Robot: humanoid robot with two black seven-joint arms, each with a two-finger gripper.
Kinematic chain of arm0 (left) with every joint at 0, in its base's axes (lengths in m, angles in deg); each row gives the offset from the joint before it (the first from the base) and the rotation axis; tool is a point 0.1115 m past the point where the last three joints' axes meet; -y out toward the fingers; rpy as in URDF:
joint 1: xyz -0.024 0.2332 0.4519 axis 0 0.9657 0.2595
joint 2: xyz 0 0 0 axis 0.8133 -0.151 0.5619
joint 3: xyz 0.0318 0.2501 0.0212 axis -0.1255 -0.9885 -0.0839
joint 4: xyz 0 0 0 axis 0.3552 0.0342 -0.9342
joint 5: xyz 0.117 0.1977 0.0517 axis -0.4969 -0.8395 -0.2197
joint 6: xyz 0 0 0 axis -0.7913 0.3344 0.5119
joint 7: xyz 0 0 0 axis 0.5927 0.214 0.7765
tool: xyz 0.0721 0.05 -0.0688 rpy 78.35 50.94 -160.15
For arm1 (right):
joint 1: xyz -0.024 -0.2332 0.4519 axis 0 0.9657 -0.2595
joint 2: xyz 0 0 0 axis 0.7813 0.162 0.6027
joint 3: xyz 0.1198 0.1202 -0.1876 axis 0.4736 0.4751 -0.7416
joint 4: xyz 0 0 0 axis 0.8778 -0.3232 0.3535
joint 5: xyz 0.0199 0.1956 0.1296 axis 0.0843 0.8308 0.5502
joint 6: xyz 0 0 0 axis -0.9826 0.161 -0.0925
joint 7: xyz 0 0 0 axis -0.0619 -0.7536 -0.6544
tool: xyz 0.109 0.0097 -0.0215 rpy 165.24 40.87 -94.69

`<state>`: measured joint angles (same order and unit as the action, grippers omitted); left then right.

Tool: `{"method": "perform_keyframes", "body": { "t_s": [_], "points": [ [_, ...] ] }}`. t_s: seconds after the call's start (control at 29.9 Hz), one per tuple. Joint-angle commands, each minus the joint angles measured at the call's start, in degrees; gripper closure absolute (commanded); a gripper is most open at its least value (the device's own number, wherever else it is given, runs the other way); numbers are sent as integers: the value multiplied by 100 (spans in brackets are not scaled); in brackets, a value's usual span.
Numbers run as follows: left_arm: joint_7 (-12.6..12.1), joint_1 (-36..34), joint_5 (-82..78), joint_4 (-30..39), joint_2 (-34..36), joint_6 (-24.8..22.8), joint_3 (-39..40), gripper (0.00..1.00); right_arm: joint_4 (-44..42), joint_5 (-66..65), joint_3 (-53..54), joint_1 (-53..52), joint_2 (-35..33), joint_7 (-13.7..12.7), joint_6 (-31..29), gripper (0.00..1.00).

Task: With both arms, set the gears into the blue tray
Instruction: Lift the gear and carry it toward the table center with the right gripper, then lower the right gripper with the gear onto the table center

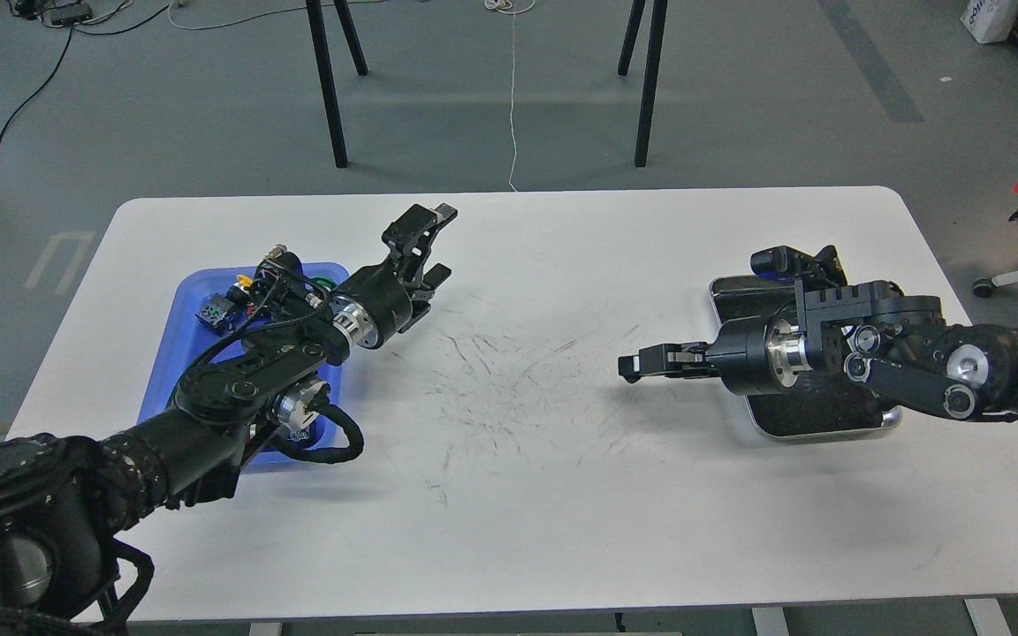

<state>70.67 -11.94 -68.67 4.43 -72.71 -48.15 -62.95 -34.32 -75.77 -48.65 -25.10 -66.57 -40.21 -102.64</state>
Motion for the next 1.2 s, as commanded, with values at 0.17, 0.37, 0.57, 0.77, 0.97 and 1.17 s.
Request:
{"method": "perform_keyframes", "body": {
  "t_s": [0.17,0.37,0.57,0.77,0.97,1.17],
  "points": [
    [0,-39,0,0,9,0,-1,0,693,-207,-29,193,317,0,120,89],
    [0,-39,0,0,27,-9,-1,0,965,-874,-47,149,519,0,630,90],
    [0,-47,0,0,36,-9,8,0,992,-1420,-108,131,757,0,1095,91],
    [0,-56,0,-9,36,0,8,0,1001,-1560,-135,131,915,0,1878,92],
    [0,-56,0,0,27,0,8,0,904,-1613,-266,149,1134,0,2098,95],
    [0,-56,0,-9,18,0,8,0,518,-1622,-565,166,1530,0,2212,95]
  ]
}}
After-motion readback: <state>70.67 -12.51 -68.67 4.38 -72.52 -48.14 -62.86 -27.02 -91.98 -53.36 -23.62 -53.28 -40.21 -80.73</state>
